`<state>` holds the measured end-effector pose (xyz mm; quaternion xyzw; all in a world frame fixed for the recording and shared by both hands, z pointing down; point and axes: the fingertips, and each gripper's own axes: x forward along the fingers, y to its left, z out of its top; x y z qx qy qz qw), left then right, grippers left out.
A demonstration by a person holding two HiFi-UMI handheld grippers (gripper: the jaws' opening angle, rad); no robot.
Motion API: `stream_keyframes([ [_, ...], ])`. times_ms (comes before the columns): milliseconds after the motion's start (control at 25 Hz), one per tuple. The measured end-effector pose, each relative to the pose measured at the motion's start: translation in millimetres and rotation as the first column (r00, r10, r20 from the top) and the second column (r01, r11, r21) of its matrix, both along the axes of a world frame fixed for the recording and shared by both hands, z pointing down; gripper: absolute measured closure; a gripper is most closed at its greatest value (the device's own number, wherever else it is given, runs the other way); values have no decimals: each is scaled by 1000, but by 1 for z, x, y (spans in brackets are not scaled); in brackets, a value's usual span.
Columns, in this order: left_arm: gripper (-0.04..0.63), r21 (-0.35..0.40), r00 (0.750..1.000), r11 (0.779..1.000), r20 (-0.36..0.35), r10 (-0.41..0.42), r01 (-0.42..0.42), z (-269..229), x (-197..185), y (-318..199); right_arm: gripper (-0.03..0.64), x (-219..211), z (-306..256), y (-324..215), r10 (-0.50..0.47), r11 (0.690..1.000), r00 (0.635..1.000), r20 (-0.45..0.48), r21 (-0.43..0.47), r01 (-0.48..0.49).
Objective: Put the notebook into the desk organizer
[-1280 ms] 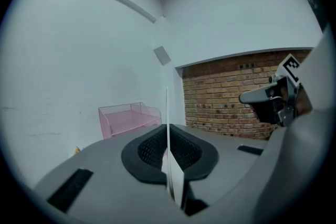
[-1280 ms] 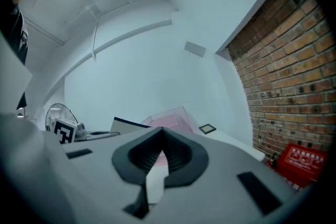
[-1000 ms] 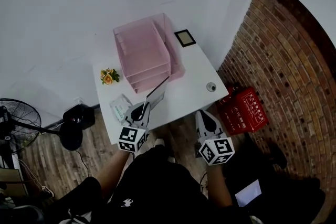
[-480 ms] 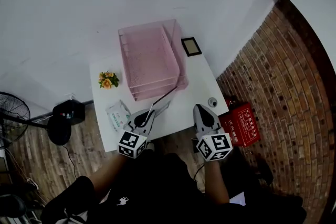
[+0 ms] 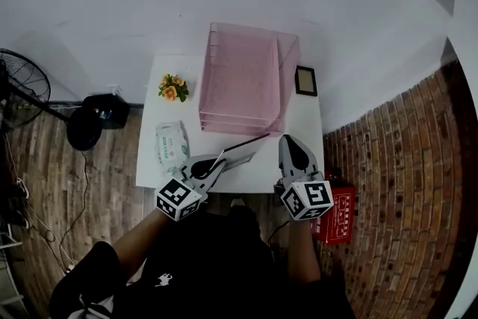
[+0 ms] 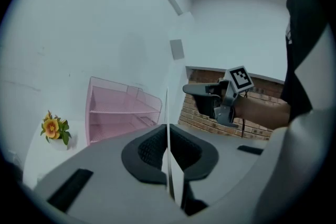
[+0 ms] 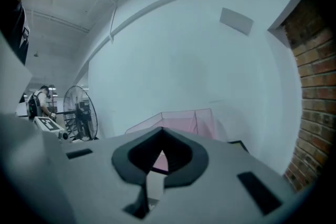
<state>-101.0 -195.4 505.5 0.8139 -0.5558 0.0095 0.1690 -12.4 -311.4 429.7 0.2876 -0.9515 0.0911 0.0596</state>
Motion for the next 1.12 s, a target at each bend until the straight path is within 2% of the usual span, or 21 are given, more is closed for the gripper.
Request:
stream_keyframes([
  [120, 585, -29, 994, 995, -38, -100, 98, 7, -2, 2, 615, -9, 1, -9, -97, 995, 995, -6, -9, 97],
  [240, 584, -48, 971, 975, -95, -219, 215, 12, -7, 5, 615, -12, 6, -15, -172, 985, 985, 4, -26, 172],
  [440, 585, -57, 918, 933, -167, -359, 354, 15, -14, 11, 615, -16, 18, -19, -266, 963, 964, -5, -41, 265],
  [720, 585, -51, 829, 866, -266, -491, 497, 16, -21, 14, 615, -26, 43, -9, -372, 928, 927, -56, -63, 368],
  [840, 585, -57, 768, 837, -370, -524, 544, 14, -23, 15, 615, -25, 44, 3, -424, 905, 904, -58, -64, 421],
  [960, 586, -70, 680, 810, -504, -532, 582, 14, -26, 15, 615, -21, 45, 8, -458, 888, 887, -60, -66, 454],
  [1120, 585, -86, 576, 783, -629, -522, 616, 17, -27, 16, 615, -14, 45, 11, -479, 877, 875, -63, -61, 476],
])
